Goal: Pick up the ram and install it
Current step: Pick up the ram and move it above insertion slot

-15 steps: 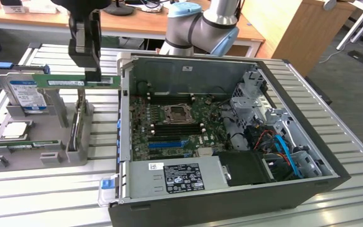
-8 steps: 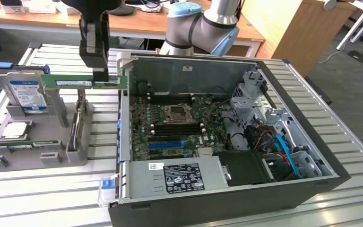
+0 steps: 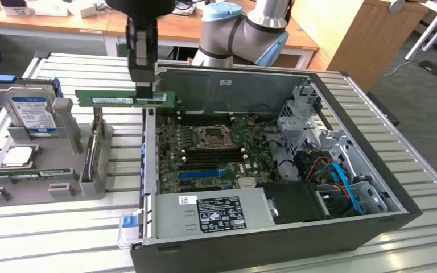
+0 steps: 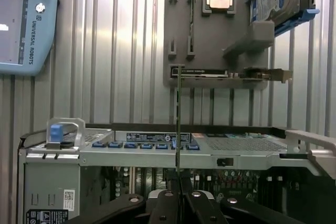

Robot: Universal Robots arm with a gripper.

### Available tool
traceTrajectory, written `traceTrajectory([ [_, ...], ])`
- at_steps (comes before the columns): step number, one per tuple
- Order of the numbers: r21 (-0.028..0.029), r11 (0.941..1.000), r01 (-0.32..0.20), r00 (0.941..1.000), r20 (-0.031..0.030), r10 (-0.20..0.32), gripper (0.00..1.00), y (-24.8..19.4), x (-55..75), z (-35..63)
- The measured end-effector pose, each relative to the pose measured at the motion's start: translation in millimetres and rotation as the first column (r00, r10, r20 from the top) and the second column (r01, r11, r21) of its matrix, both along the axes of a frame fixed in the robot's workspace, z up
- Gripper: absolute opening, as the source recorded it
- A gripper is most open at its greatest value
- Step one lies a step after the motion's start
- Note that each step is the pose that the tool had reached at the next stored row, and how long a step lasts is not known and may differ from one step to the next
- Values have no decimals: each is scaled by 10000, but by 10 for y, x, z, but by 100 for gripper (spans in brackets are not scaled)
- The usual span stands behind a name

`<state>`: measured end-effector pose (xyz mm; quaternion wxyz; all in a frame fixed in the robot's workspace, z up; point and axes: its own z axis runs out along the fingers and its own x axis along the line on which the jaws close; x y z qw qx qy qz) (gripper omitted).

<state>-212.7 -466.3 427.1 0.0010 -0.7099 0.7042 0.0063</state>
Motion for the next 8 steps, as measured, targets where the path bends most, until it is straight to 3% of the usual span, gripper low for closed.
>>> traceTrajectory([
  [8,4,10000,-33,10000,1,33,12,0,367,0],
])
